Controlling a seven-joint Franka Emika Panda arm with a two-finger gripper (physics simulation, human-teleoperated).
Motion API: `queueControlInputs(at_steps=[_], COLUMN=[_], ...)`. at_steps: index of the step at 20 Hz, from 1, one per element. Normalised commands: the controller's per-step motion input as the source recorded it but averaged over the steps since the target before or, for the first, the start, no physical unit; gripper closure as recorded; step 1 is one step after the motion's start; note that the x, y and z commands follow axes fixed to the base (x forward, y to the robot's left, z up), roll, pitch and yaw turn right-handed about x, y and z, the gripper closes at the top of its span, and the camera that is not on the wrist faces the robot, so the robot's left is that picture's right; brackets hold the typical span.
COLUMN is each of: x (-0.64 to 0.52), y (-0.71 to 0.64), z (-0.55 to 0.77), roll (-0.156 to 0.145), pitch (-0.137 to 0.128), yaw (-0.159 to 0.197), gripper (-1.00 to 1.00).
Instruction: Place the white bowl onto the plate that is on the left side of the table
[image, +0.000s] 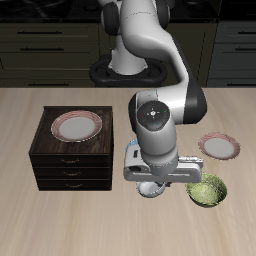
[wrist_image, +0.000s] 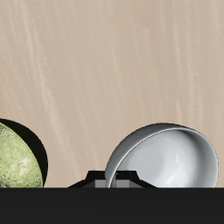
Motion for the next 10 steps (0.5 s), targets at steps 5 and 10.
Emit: queueControlInputs(at_steps=[5, 10], x=[-0.20, -0.25], y=[-0.11, -0.11], z=[0.61, 0.57], roll=[-0.015, -0.017], pitch=[-0.075, -0.076], yaw=[0.012, 0.002], gripper=[1.00, 1.00])
